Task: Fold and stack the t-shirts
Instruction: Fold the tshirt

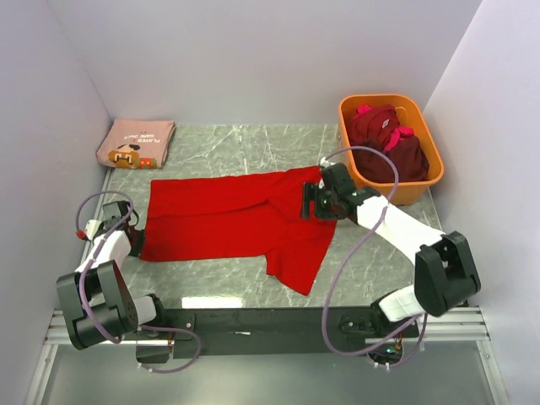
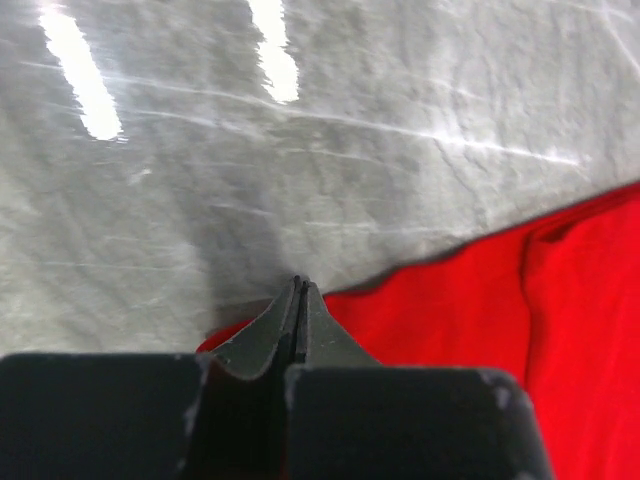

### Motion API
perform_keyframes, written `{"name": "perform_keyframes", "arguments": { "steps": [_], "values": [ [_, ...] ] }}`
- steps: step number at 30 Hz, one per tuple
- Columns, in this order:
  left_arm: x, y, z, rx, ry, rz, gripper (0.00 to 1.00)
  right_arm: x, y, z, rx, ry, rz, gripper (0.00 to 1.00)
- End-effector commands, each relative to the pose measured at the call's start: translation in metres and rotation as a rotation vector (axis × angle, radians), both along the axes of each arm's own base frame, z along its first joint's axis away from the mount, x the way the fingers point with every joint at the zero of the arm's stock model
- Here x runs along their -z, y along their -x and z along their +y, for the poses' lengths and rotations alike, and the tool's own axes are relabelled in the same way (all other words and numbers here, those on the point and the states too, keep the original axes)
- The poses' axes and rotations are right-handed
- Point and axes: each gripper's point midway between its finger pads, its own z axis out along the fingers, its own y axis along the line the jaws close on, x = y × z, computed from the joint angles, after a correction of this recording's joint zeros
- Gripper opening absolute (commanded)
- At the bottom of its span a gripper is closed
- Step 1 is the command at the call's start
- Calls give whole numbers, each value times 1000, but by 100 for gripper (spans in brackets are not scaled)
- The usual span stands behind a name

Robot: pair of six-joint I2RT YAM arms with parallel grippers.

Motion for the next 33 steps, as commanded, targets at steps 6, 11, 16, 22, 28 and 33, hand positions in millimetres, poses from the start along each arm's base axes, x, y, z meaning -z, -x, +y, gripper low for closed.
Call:
{"name": "perform_keyframes", "arguments": {
  "steps": [6, 11, 16, 22, 28, 33],
  "values": [
    [-21, -15, -10, 66, 6, -148, 1, -2, 89, 41, -349, 87, 17, 83],
    [-29, -17, -11, 66, 1, -184, 1, 10, 142, 54, -517, 89, 91, 81],
    [-34, -21, -12, 77, 3, -203, 1, 20, 179, 62, -631, 136, 134, 80],
    [-29, -16, -11, 58, 7, -178, 1, 45, 208, 70, -681, 194, 234, 79],
    [-24, -9, -8, 36, -3, -153, 1, 62, 200, 59, -607, 300, 239, 74],
    [-22, -10, -9, 40, -1, -152, 1, 82, 202, 41, -557, 385, 284, 63]
  ]
}}
